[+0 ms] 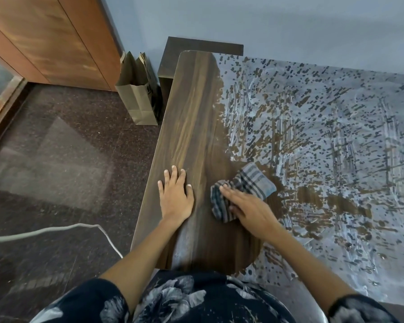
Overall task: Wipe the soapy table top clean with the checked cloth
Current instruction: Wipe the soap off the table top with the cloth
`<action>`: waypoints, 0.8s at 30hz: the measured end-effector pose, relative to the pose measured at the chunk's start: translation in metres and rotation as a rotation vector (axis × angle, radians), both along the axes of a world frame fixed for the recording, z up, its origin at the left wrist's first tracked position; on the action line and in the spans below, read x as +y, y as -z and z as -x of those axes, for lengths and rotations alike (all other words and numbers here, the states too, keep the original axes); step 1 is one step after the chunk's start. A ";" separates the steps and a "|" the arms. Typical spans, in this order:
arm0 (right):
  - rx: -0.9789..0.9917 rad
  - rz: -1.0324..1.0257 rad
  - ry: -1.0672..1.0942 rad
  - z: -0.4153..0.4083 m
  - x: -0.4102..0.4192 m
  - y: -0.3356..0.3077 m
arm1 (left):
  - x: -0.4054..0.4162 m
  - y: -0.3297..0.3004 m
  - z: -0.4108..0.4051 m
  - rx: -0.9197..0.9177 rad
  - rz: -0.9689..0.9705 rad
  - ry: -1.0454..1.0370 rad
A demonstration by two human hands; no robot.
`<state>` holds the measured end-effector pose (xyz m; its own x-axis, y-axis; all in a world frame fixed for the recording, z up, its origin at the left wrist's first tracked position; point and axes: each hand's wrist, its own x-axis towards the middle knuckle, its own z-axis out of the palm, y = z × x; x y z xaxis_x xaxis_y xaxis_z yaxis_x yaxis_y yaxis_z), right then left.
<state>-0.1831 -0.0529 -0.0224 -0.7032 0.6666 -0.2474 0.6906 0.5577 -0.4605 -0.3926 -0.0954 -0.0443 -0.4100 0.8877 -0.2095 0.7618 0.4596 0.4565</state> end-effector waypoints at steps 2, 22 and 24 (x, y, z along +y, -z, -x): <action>-0.082 -0.097 0.031 -0.003 0.019 0.004 | 0.008 0.000 0.000 0.003 0.007 0.021; -0.197 -0.177 0.077 -0.001 0.046 0.022 | 0.058 0.003 0.007 0.041 0.025 0.122; -0.197 -0.177 0.199 0.009 0.077 0.022 | 0.061 0.003 0.009 0.044 0.029 0.135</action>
